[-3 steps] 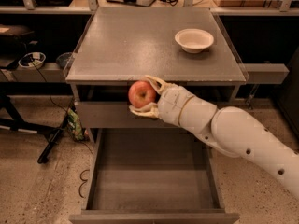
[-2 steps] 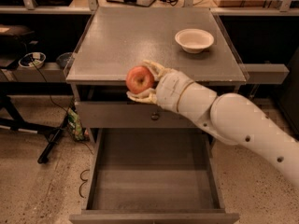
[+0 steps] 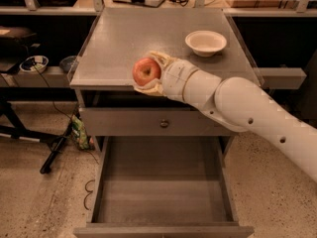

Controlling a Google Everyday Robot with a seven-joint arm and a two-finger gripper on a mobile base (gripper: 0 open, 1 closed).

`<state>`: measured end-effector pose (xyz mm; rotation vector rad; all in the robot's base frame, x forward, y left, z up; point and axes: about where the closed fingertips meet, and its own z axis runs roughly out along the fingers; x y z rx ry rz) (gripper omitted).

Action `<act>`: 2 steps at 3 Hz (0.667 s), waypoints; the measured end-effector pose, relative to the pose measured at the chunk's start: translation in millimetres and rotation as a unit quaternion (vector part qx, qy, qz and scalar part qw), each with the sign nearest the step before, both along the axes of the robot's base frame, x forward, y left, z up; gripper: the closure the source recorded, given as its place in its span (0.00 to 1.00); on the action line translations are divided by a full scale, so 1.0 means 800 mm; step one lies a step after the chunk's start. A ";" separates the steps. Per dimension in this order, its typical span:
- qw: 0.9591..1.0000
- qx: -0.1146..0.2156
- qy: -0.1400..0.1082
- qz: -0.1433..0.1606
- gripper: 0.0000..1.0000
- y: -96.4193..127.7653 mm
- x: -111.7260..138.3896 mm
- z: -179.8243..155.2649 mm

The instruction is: Pick apple from middle drawer and place on counter

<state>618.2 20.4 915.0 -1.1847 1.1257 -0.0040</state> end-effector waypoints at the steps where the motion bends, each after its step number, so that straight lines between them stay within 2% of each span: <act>1: 1.000 0.000 0.000 0.000 1.00 0.000 0.000 0.000; 2: 1.000 0.002 -0.002 -0.005 1.00 -0.002 0.002 0.003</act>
Offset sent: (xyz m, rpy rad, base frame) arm 0.0068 -0.0090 0.0061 0.0122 -0.0130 -0.0381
